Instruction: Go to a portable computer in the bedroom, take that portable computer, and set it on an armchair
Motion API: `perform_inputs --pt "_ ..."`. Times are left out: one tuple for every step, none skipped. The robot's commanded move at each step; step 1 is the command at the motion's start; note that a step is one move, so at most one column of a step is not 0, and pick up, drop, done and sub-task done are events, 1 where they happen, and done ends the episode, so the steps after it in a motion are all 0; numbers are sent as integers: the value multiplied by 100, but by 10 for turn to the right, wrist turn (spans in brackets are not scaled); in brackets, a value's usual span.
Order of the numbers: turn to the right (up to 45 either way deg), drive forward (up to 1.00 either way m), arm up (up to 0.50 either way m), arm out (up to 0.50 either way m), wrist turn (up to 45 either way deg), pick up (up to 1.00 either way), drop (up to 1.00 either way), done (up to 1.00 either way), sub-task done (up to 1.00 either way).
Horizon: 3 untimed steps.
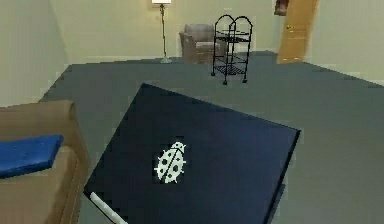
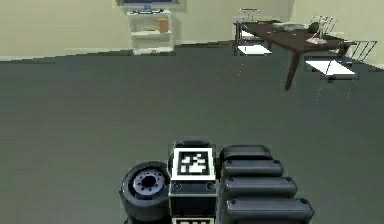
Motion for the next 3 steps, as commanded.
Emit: perform_inputs --pt "450 0 0 0 0 0 0 0 0" --pt "270 0 0 0 0 0 0 0 0" --pt "0 10 0 0 0 0 0 0 0"
